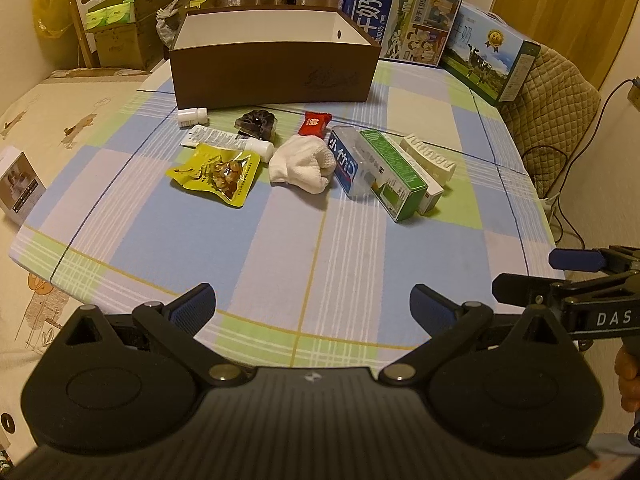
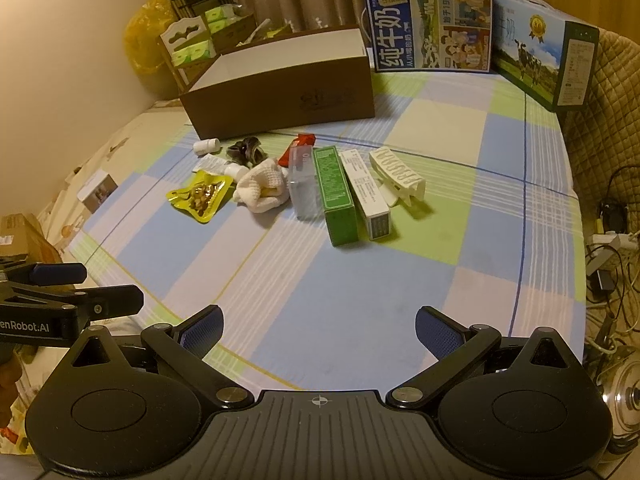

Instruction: Organize objects

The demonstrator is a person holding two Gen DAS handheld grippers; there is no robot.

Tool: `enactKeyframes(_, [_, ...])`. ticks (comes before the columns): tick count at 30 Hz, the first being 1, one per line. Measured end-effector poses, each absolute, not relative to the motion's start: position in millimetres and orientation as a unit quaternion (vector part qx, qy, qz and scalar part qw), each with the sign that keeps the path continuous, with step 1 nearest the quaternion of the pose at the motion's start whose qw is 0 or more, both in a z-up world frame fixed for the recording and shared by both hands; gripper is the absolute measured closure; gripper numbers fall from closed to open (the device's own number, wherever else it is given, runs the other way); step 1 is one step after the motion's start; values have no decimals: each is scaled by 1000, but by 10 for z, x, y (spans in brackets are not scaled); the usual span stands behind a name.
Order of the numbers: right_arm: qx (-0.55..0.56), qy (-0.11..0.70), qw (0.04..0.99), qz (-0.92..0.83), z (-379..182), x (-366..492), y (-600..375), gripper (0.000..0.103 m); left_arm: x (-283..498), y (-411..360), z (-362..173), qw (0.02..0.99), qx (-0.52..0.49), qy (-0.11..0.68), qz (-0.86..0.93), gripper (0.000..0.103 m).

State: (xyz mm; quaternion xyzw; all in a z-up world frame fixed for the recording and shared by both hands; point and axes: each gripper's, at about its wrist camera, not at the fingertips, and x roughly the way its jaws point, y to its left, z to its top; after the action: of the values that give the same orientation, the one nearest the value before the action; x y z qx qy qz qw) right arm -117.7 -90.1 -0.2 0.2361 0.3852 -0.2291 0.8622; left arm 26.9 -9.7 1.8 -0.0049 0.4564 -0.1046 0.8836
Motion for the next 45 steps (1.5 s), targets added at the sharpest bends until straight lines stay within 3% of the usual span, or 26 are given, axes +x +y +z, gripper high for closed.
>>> enactKeyframes(45, [267, 365, 854, -257, -41, -841, -1546, 3, 979, 160, 53, 886, 0, 457, -83, 1])
